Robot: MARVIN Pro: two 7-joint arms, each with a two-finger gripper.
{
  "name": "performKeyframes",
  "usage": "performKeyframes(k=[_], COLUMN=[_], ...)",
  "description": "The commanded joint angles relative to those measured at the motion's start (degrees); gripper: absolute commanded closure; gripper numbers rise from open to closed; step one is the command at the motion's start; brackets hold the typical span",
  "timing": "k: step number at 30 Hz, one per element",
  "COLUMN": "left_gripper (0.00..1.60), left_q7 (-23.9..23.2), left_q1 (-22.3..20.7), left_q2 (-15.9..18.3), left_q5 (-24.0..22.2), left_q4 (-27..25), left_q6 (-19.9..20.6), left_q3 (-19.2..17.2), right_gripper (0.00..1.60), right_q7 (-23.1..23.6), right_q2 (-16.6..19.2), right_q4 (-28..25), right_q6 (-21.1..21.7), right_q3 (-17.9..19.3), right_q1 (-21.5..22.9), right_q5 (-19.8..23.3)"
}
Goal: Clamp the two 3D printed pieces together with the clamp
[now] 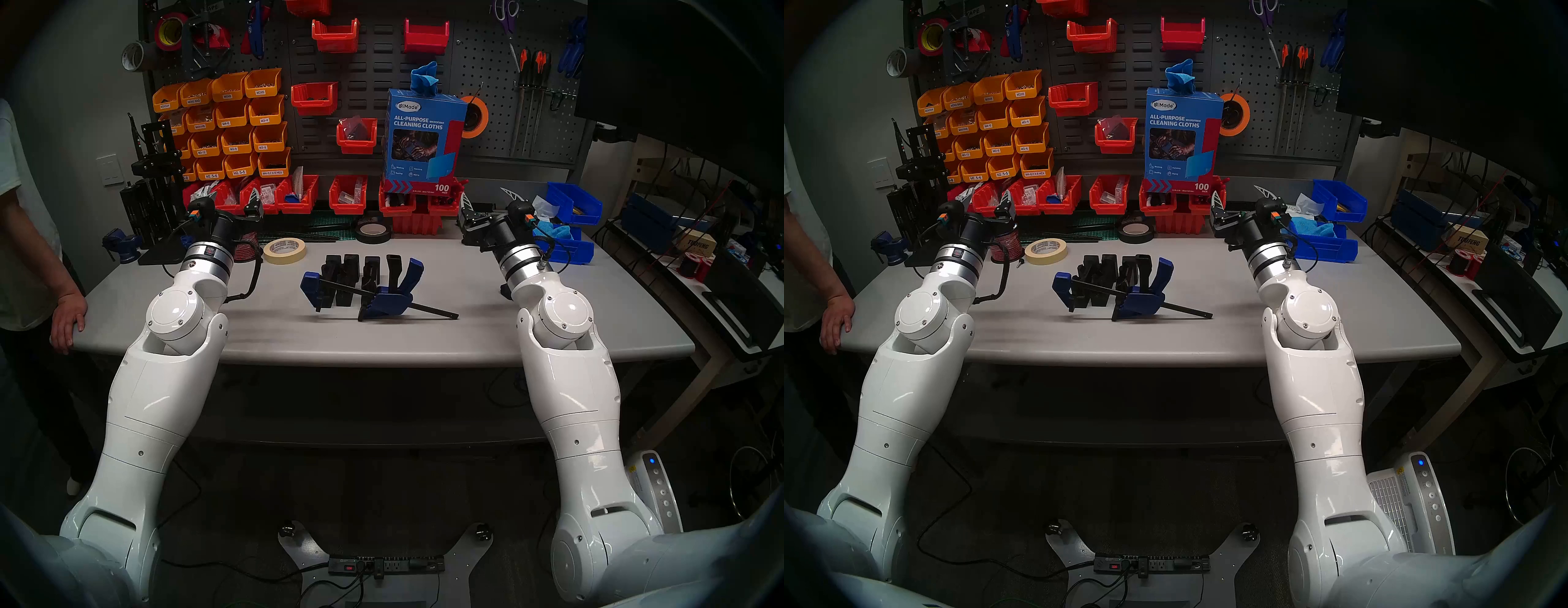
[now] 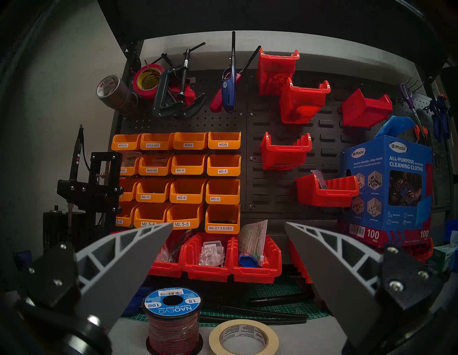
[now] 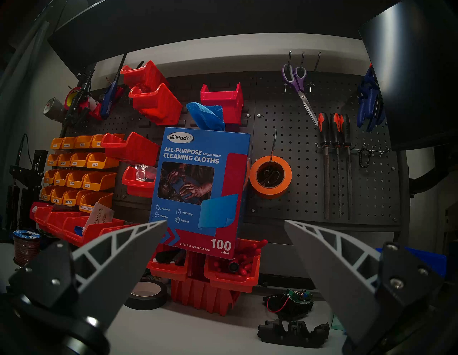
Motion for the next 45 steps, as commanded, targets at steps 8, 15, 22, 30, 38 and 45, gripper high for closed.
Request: performKeyframes(k=[8,15,22,30,38,45], left_gripper=[0.00,0.00,0.00,0.00,0.00,0.00], left_q7=[0.01,-1.41,-4.44,-9.96,-18.75,-26.45], left_q1=[-1.53,-1.03,-0.81,-0.07,1.99,4.05], left_q2=[0.03,0.52,2.40,5.97,10.20,14.18], left_q5=[-0.04,-0.45,-1.50,-3.48,-7.00,-11.09], left_q4=[-1.44,-2.08,-3.08,-4.31,-5.72,-6.15], left_q6=[-0.53,-1.68,-2.03,-1.88,-1.40,-0.97], left_q3=[-0.42,-0.73,-1.77,-3.72,-6.48,-8.64], right_gripper=[0.00,0.00,0.00,0.00,0.00,0.00], right_q7=[0.05,0.05,0.05,0.06,0.06,0.06], right_q2=[-0.01,-0.01,-0.01,-0.02,-0.02,-0.02], right_q4=[-1.70,-1.68,-1.62,-1.58,-1.57,-1.57], right_q6=[-0.30,-0.32,-0.36,-0.39,-0.40,-0.40], right_q3=[-0.02,-0.02,-0.02,-0.01,-0.01,-0.01], right_q1=[1.35,1.36,1.38,1.39,1.39,1.39], right_q5=[0.04,0.04,0.04,0.04,0.04,0.04])
